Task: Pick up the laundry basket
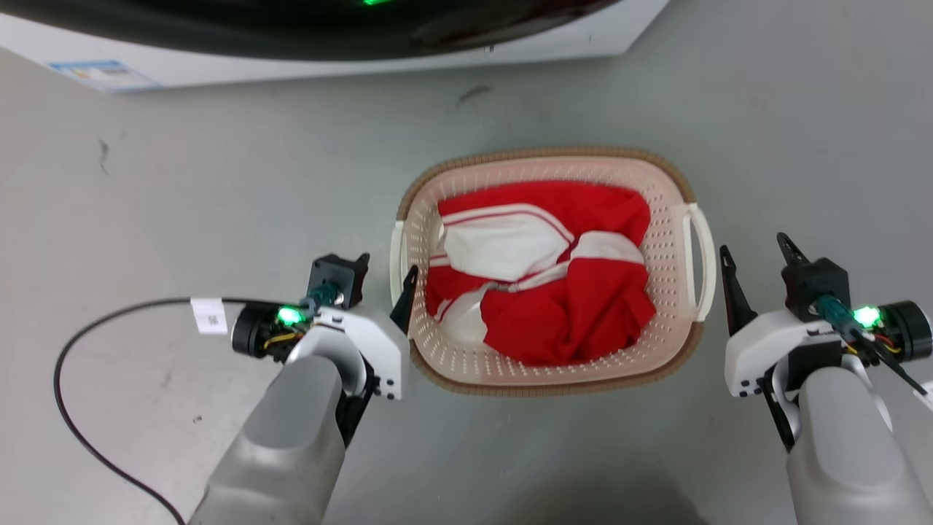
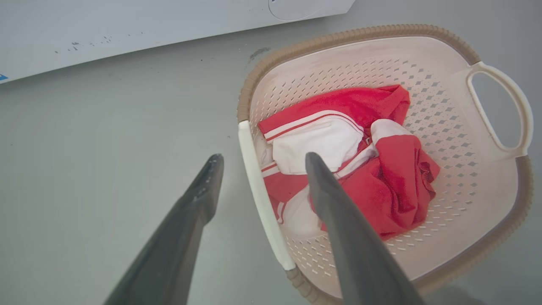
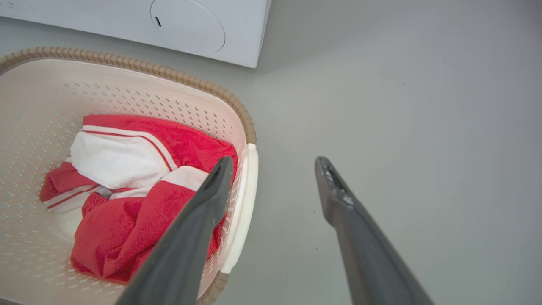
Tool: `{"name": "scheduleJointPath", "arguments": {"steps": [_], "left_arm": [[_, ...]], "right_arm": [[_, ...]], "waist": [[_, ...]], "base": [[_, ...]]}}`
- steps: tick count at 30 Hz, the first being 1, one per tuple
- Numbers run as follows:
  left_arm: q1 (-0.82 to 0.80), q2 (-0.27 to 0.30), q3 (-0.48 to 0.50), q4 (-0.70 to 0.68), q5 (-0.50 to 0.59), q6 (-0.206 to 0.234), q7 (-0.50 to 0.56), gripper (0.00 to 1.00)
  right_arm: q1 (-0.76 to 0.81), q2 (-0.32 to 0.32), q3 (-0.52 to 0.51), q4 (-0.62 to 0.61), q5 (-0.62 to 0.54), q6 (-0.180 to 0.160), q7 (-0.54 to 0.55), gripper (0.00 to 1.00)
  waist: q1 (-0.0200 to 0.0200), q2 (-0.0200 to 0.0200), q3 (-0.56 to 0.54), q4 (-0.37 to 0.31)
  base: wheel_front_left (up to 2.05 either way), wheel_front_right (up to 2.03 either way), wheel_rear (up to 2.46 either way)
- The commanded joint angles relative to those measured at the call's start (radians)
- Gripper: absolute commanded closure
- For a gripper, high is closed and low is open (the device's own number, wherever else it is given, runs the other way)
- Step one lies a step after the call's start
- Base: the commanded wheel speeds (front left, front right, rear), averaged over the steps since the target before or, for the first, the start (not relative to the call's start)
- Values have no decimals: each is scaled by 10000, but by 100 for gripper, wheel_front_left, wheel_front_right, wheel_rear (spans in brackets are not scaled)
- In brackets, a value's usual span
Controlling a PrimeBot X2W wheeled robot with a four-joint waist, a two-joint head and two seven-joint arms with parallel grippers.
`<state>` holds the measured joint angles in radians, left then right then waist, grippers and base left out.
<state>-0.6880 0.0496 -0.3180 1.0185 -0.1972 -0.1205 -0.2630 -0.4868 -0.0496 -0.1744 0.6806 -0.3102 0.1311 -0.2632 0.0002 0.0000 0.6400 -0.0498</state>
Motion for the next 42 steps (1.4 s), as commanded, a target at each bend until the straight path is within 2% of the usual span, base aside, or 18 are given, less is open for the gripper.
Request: {"name": "scheduleJointPath", "arguments": {"steps": [1,7,16,28,29,30,31,32,42], "left_arm": [[-326,16,-57,203,-70,-34,-28,0],[-1050,31,-261,1099,-190,-74,-28,0],[-1809,32,-602,1610,-502,-86,-27,0],[-2310,46,-1069,1888,-964,-73,-17,0],[-2350,62,-1111,1923,-955,-70,-16,0],[-2396,68,-1128,1917,-954,-70,-17,53],[-2420,68,-1143,1893,-955,-69,-17,96],[-2420,69,-1155,1872,-963,-69,-17,100],[-2234,163,-1438,1989,-1094,-97,-45,100]], "right_arm": [[-332,-13,-51,301,-152,-7,-25,0],[-1343,-16,-299,1651,-598,-8,-25,0],[-2606,-103,-789,2996,-1331,-8,-25,0],[-3373,-97,-1148,3564,-1873,-8,-25,0],[-3390,-89,-1166,3619,-1923,-8,-25,12],[-3406,-86,-1204,3672,-1958,-8,-23,98],[-3424,-82,-1225,3725,-1994,-8,-25,100],[-3421,-81,-1256,3819,-2030,-11,-23,100],[-3217,-240,-1350,4183,-2321,-31,6,100]], "waist": [[-2,0,540,0],[-2,0,1335,-3],[-2,0,2323,130],[-2,0,3005,285],[-2,0,3027,296],[-2,0,3045,310],[-2,0,3055,322],[-2,0,3052,331],[-2,0,2591,327]], "base": [[0,0,0],[0,0,0],[0,0,0],[0,0,0],[0,0,0],[0,0,0],[0,0,0],[0,0,0],[0,0,0]]}}
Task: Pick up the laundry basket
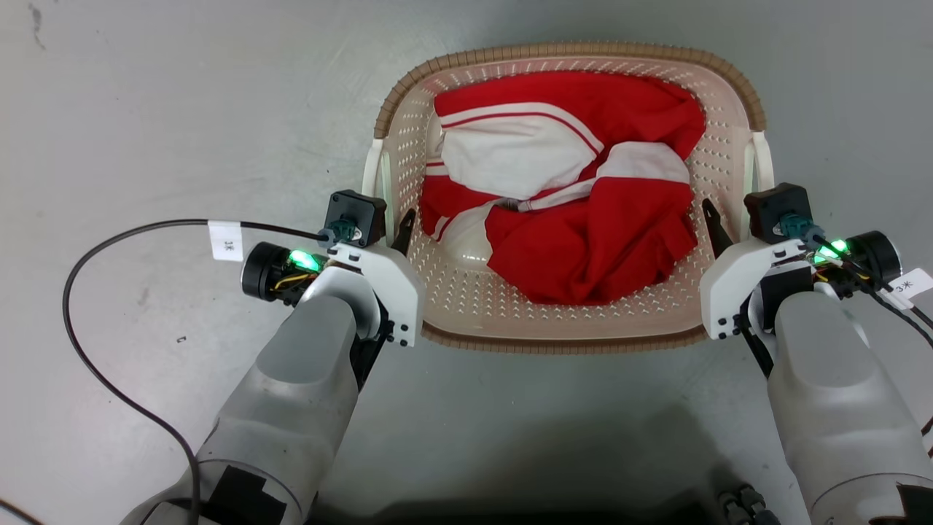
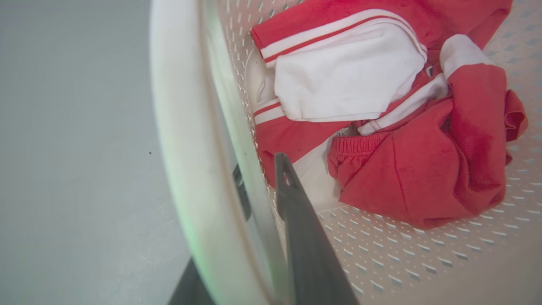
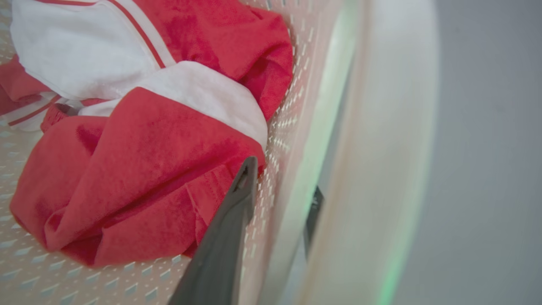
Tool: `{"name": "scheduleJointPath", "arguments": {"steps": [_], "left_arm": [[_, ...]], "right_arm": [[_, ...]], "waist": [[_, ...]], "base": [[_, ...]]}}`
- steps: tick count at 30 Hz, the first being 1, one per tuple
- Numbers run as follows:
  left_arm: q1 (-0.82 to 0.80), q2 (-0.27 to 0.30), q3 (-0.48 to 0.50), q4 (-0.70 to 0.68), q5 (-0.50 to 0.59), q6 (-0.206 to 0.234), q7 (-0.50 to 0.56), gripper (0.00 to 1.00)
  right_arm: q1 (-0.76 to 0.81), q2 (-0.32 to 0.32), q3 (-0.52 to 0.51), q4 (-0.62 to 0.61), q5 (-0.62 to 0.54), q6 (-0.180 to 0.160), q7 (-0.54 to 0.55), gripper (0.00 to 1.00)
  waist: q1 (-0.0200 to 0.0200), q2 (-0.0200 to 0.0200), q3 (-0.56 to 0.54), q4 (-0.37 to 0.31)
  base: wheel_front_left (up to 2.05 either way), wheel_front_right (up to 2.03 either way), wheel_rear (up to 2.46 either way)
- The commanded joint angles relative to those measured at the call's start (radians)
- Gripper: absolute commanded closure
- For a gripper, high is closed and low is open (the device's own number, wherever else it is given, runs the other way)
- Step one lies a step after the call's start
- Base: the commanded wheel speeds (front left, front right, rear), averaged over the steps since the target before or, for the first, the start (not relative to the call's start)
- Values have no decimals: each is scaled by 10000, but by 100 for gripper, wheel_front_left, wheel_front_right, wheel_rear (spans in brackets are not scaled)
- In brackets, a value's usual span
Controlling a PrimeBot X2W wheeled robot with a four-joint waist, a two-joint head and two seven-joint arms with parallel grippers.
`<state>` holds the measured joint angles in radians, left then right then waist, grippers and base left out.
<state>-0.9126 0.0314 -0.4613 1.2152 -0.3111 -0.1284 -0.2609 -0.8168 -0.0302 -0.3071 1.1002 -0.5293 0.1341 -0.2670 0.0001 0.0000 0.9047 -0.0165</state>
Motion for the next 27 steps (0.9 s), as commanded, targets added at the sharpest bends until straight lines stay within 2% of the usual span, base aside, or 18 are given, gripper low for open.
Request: {"name": "scheduleJointPath", "arguments": {"steps": [1,8,18,27], "left_arm": [[26,345,-37,52,24,-19,-66,100],[355,341,-442,248,-427,-19,-23,100],[1100,310,-1184,409,-1402,-21,752,100],[1929,275,-1886,350,-2287,-23,1776,100]], "right_arm": [[107,-428,-32,23,-145,-62,45,100],[408,-396,-46,504,-289,-62,48,100],[770,-366,161,1452,-523,-61,43,100],[1388,-325,1181,1877,16,-45,430,100]], "waist": [[-1,0,-136,-10],[-1,0,-930,10],[-1,0,-2669,119],[-1,0,-4481,309]], "base": [[0,0,0],[0,0,0],[0,0,0],[0,0,0]]}}
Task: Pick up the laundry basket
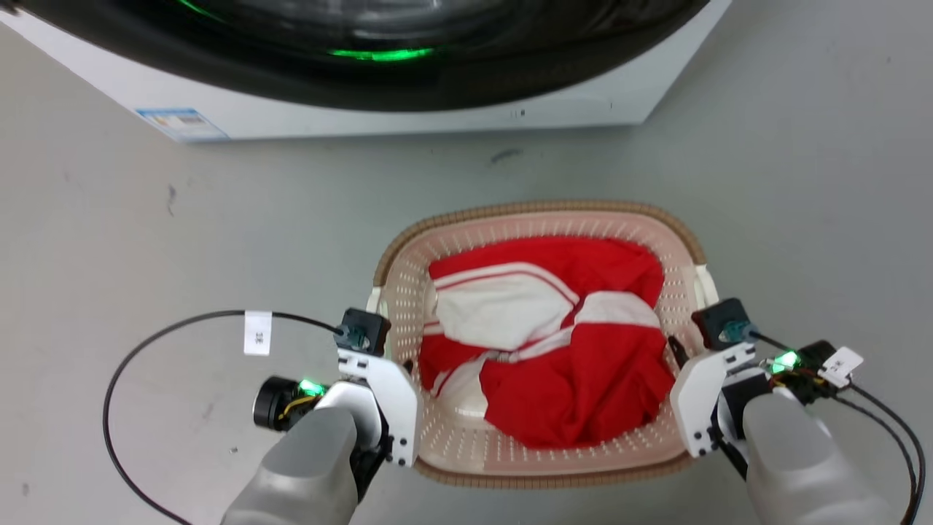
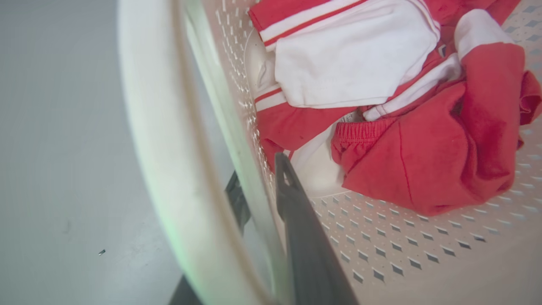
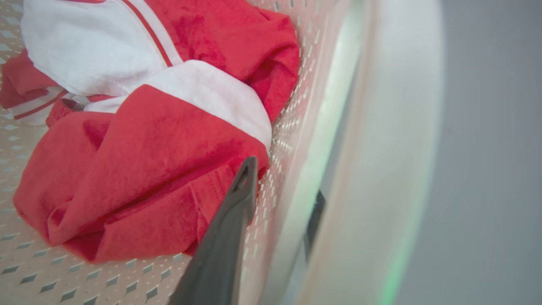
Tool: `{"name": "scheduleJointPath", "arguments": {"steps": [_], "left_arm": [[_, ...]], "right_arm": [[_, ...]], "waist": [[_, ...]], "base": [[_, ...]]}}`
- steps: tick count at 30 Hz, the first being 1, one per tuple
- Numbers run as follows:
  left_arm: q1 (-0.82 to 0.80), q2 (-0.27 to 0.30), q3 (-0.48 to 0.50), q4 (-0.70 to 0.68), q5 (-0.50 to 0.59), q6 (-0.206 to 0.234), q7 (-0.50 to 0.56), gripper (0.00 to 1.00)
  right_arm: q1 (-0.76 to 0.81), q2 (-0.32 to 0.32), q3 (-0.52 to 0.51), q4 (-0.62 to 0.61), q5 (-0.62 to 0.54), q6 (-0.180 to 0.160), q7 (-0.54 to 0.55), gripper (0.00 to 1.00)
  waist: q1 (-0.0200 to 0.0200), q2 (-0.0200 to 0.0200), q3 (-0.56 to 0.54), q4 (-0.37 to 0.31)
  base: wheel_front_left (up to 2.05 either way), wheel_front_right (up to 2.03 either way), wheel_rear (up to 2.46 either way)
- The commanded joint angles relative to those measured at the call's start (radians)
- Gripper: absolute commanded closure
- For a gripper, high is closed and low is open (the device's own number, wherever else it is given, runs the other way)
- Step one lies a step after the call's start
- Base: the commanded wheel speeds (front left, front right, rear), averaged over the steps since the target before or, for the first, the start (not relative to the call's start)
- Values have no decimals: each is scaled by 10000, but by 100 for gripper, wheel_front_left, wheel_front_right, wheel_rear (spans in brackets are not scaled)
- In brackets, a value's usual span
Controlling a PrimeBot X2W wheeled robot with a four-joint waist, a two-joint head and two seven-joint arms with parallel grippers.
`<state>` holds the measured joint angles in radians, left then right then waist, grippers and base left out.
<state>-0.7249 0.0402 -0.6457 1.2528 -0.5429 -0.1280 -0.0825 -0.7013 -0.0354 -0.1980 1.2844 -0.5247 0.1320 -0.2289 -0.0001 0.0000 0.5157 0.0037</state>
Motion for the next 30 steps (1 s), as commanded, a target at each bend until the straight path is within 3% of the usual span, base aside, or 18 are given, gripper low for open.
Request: {"name": "scheduleJointPath", "arguments": {"steps": [1,20,30], "left_arm": [[137,189,-122,-68,-85,-27,136,100],[1183,1174,-1935,-1056,-2208,-25,2647,100],[1103,1580,-2872,-1420,-3083,-22,3965,100]], "right_arm": [[339,-269,279,45,118,-24,156,100],[1387,-255,4850,69,4514,-17,2794,100],[1476,-243,6935,-156,6633,-15,4073,100]], "waist": [[1,0,-770,129],[1,0,-3778,311],[1,0,-4659,418]], "base": [[0,0,0],[0,0,0],[0,0,0]]}}
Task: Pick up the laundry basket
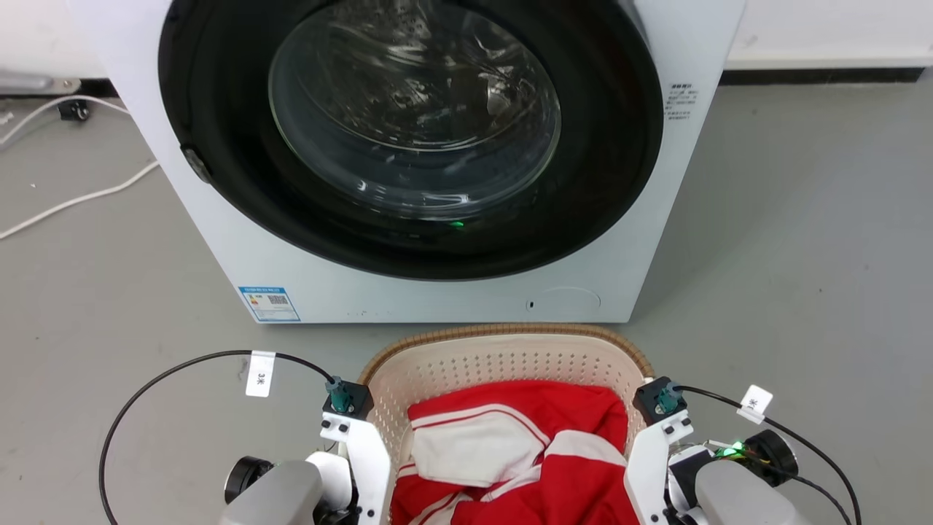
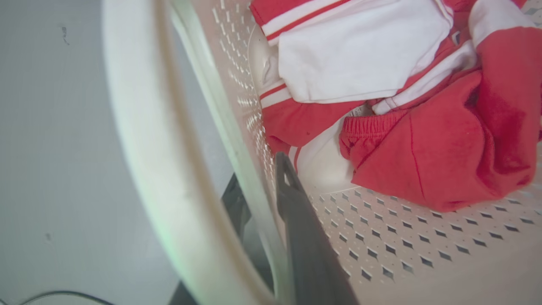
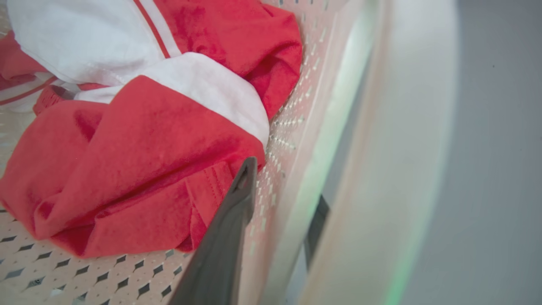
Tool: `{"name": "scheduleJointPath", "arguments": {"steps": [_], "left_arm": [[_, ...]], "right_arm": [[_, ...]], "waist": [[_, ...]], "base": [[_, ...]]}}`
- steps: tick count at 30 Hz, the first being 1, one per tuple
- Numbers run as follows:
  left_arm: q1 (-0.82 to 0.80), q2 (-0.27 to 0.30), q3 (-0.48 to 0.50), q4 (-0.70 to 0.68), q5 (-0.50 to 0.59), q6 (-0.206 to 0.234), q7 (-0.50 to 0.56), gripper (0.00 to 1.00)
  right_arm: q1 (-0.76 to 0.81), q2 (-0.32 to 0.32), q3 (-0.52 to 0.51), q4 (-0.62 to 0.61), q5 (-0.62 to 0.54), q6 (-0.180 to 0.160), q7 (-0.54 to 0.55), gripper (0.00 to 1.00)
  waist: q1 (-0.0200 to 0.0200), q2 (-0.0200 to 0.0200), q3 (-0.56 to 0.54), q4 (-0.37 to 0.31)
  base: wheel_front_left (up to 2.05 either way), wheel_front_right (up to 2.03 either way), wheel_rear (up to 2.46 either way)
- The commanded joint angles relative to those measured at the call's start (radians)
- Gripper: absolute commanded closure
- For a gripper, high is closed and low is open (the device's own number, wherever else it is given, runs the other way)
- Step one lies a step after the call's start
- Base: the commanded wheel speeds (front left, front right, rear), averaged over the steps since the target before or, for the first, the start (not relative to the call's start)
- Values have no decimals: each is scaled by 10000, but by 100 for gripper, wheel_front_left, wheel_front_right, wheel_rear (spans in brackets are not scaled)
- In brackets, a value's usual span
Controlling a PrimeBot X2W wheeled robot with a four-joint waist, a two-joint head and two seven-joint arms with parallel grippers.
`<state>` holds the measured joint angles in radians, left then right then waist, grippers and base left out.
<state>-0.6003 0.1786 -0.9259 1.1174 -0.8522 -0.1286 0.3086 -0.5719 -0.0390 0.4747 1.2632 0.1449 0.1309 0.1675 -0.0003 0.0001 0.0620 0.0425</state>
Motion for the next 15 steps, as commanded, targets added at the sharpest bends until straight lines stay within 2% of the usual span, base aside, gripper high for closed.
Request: {"name": "scheduleJointPath", "arguments": {"steps": [1,6,15], "left_arm": [[-173,255,-166,-122,-81,-17,185,100],[-336,545,-520,-348,-550,-15,648,100],[-560,758,-971,-386,-1012,-14,610,100]], "right_arm": [[167,-208,361,46,127,-3,216,100],[159,-210,973,74,872,-2,679,100],[170,-313,1572,142,1755,10,889,100]], "waist": [[3,-1,-183,38],[3,-1,-432,75],[3,-1,-614,83]], "base": [[0,0,0],[0,0,0],[0,0,0]]}}
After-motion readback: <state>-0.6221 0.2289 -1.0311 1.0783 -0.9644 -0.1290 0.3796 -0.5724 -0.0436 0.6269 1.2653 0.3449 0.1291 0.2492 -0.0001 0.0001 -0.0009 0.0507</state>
